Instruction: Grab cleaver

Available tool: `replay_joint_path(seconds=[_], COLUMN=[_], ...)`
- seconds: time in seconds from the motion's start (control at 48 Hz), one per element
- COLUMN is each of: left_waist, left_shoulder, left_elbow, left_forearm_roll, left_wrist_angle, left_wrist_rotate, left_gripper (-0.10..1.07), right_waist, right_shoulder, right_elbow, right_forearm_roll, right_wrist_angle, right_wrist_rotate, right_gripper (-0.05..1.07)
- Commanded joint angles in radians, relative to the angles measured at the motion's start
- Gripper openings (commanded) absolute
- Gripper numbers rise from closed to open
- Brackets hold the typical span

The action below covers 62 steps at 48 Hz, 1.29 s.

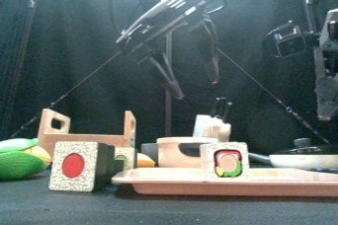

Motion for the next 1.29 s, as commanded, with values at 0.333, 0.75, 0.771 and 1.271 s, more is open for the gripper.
replay_joint_path(seconds=[0.333,0.75,0.771,1.271], left_waist=[0.146,0.295,0.301,0.313], left_shoulder=[-0.272,-0.457,-0.462,-0.515], left_elbow=[0.385,0.597,0.597,0.706], left_forearm_roll=[0.075,0.232,0.244,0.344], left_wrist_angle=[-0.594,-0.776,-0.778,-0.813], left_wrist_rotate=[0.318,0.491,0.500,0.568], left_gripper=[0.90,0.90,0.90,0.90], right_waist=[-0.015,-0.077,-0.077,-0.086], right_shoulder=[0.034,0.163,0.175,0.383], right_elbow=[-0.083,-0.121,-0.124,-0.187], right_forearm_roll=[0.109,0.109,0.109,0.123], right_wrist_angle=[0.086,0.146,0.146,0.164], right_wrist_rotate=[0.000,0.002,0.000,0.000], right_gripper=[0.84,0.83,0.83,0.83])
